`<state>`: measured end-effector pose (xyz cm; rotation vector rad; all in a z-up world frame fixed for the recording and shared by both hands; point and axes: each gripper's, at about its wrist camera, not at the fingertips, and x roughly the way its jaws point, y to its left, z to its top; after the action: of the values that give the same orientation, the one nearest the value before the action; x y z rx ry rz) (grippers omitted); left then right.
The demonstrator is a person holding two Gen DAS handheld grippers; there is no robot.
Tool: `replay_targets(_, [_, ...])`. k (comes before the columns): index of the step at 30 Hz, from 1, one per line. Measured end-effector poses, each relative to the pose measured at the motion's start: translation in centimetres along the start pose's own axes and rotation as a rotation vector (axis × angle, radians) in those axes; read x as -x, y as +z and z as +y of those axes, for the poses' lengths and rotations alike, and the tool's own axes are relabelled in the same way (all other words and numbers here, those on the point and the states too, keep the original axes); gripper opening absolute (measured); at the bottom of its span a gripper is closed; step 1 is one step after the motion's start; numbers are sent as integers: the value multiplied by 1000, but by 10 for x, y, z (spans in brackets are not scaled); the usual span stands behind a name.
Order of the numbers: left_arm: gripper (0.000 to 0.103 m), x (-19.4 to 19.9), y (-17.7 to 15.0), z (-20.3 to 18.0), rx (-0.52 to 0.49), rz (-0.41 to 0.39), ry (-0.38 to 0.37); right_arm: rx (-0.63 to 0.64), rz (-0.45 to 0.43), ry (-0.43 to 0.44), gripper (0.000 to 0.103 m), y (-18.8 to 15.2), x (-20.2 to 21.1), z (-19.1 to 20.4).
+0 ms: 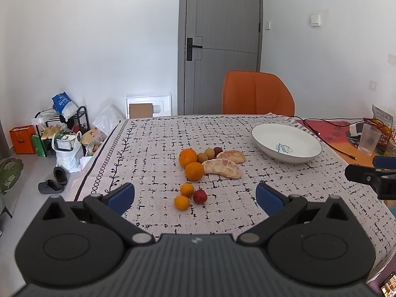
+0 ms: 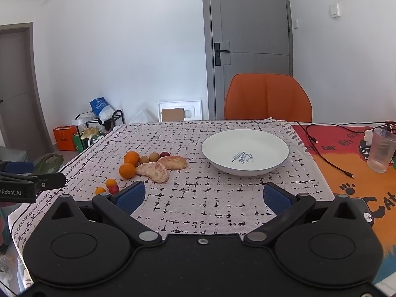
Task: Organize fruits
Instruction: 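Move both grippers toward the fruit cluster on the table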
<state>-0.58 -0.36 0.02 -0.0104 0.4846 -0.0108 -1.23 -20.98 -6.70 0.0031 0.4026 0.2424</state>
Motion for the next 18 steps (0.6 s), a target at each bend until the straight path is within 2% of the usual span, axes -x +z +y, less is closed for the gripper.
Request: replay_targets(18, [103,-24,-9,4,24,17,-49,0,48,6,103,-10,-26,-5])
